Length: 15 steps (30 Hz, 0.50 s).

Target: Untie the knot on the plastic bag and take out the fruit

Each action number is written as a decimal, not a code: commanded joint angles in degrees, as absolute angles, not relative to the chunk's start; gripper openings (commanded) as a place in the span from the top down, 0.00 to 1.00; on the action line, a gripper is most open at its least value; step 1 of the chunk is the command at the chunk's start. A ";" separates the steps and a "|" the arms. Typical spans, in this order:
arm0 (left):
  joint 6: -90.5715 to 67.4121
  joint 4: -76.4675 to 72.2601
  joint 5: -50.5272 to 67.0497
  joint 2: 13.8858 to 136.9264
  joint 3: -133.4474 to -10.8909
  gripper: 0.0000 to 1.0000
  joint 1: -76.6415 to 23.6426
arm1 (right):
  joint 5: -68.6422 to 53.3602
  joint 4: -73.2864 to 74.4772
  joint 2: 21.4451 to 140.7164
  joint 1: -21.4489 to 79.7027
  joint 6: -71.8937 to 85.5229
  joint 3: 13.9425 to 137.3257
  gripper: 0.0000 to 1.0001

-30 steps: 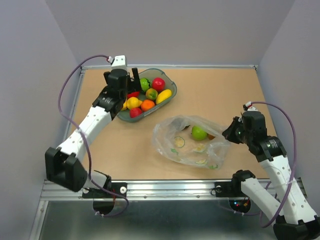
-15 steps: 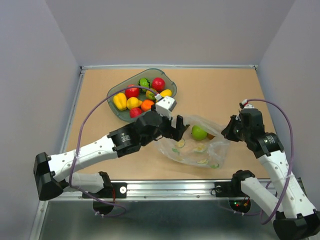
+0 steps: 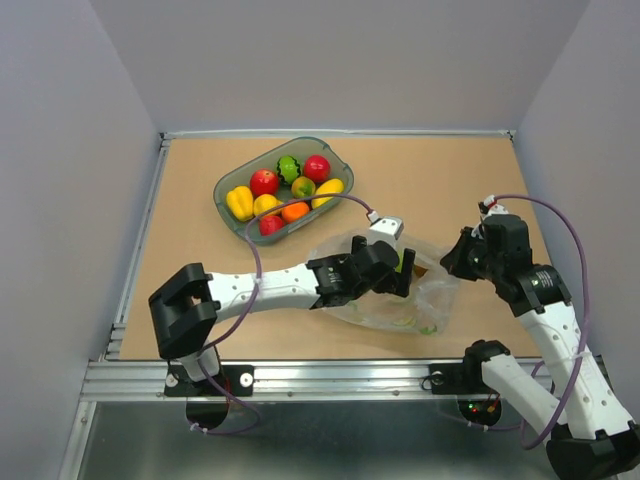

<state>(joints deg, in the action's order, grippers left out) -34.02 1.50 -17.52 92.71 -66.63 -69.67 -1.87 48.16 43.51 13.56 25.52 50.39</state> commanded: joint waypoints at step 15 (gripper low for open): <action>-50.28 -2.37 -37.35 104.41 -72.69 0.01 -69.26 | -10.46 45.26 41.22 13.80 28.83 51.07 0.99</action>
<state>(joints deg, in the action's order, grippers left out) -47.42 -0.14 -31.86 104.22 -69.91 -69.63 -7.86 47.92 42.28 13.56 27.92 50.48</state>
